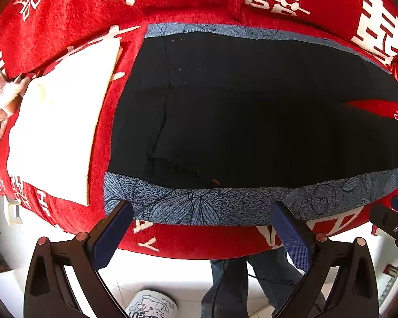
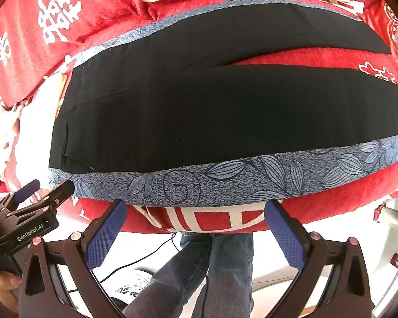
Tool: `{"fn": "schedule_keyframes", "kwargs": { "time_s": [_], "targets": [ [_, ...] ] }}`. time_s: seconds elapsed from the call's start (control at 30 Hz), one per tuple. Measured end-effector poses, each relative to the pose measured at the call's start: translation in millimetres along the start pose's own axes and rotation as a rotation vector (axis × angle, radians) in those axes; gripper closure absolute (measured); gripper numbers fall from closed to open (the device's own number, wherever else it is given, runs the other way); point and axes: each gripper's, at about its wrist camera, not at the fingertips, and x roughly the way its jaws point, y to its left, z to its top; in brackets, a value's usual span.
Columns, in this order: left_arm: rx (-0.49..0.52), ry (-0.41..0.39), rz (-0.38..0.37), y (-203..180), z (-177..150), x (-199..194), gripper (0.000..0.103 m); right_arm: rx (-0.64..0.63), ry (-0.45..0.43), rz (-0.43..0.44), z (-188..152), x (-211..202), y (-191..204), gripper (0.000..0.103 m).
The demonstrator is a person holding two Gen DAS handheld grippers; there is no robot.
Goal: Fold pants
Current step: 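Position both grippers over the grey waistband of the black trousers, then grasp the waistband with the right gripper while the left gripper grasps it too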
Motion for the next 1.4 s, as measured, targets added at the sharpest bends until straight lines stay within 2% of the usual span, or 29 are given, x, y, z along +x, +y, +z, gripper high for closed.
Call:
{"fn": "schedule_keyframes", "kwargs": {
  "time_s": [0.3, 0.47, 0.63, 0.8, 1.03, 1.13, 1.2, 1.33, 1.37, 1.4],
  "targets": [
    [-0.039, 0.002, 0.007, 11, 2, 3, 0.0, 0.001, -0.004, -0.005, 1, 0, 1, 0.0],
    [-0.066, 0.054, -0.033, 18, 4, 14, 0.0, 0.007, -0.001, -0.002, 1, 2, 1, 0.0],
    [-0.074, 0.065, -0.033, 22, 3, 22, 0.0, 0.015, 0.003, 0.018, 0, 6, -1, 0.0],
    [-0.112, 0.126, -0.046, 33, 3, 42, 0.0, 0.071, 0.016, 0.131, -1, 17, -8, 0.0],
    [-0.125, 0.087, -0.034, 42, 3, 46, 0.0, 0.082, 0.028, 0.187, -5, 30, -10, 0.0],
    [-0.15, 0.083, -0.052, 48, 0, 49, 0.0, 0.128, 0.041, 0.26, -8, 40, -17, 0.0],
    [-0.179, 0.092, -0.086, 55, -5, 51, 0.0, 0.168, 0.047, 0.333, -11, 49, -23, 0.0],
    [-0.248, 0.101, -0.229, 68, -18, 57, 0.0, 0.192, 0.072, 0.479, -19, 67, -26, 0.002],
    [-0.264, 0.101, -0.254, 71, -21, 59, 0.0, 0.189, 0.087, 0.503, -22, 74, -24, 0.004],
    [-0.275, 0.103, -0.273, 73, -23, 61, 0.0, 0.188, 0.109, 0.534, -25, 84, -22, 0.011]
  ]
}}
